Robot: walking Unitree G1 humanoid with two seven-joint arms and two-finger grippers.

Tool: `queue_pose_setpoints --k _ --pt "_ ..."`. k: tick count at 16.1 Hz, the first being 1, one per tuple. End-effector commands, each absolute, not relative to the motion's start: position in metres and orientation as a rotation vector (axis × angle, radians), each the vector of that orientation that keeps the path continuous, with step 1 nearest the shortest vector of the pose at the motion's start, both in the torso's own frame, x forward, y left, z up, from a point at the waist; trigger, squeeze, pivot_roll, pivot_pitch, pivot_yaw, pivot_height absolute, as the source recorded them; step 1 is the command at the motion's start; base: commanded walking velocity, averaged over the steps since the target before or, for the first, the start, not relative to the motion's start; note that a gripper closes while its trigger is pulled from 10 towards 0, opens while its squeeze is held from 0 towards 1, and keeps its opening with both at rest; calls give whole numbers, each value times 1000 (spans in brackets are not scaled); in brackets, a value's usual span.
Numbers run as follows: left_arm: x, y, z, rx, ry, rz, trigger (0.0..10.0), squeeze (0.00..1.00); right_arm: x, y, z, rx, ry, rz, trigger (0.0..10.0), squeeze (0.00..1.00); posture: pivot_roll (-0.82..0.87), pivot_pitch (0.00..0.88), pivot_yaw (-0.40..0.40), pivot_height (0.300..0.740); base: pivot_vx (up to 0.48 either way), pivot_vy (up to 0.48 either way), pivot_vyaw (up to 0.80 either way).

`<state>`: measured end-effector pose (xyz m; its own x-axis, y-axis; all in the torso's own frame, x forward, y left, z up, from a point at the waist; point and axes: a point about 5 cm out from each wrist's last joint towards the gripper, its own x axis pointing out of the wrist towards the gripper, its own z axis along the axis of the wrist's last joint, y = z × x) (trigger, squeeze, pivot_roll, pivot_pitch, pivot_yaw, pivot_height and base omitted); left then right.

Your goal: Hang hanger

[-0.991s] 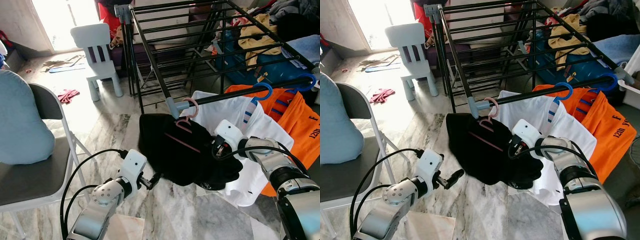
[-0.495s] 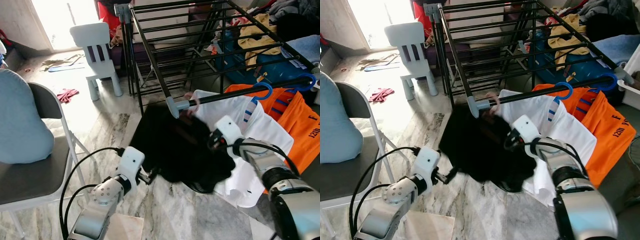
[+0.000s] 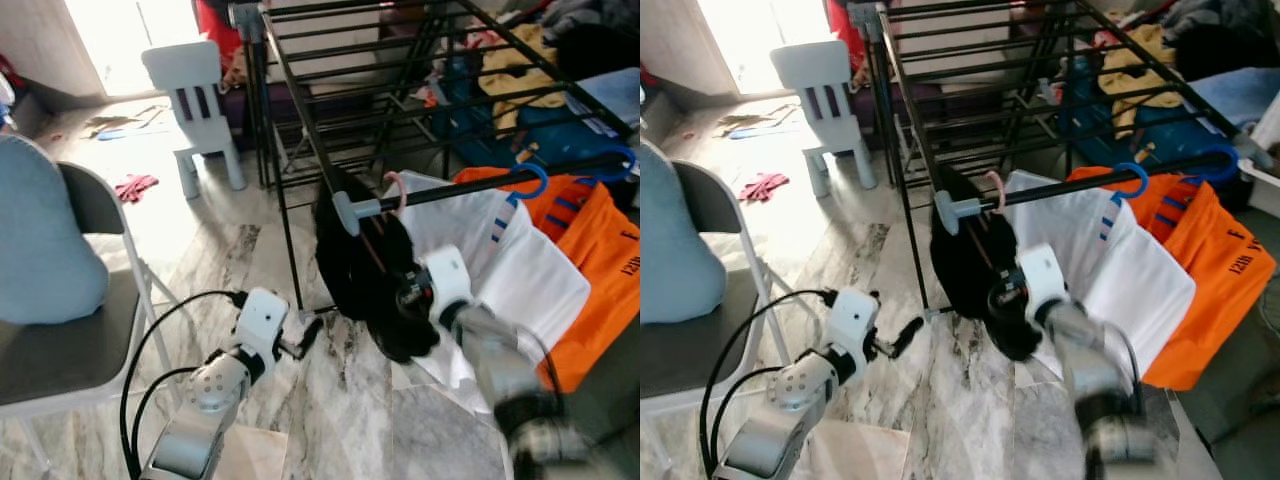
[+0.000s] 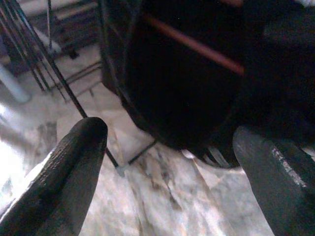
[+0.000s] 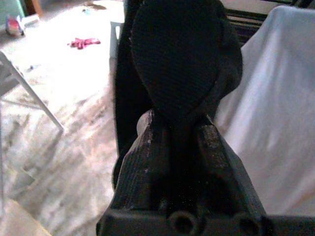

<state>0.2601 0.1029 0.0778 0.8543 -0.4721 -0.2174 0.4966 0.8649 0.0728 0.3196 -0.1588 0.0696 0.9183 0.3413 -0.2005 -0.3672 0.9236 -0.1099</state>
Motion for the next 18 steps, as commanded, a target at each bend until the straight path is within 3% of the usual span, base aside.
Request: queue_pose_setpoints --k 1,6,12,18 --pt "262 106 82 137 174 -493 10000 0 322 -155 88 -144 94 351 10000 0 -119 0 30 740 0 0 0" --pt "265 112 80 134 158 -414 10000 0 277 -154 79 -135 95 248 10000 0 -144 0 34 740 0 0 0" --pt "264 111 78 136 156 -406 10000 0 279 -158 102 -145 -25 168 10000 0 -130 0 23 740 0 0 0" --pt "266 112 77 138 154 -400 10000 0 273 -153 113 -233 -92 208 10000 0 -134 0 22 740 0 0 0"
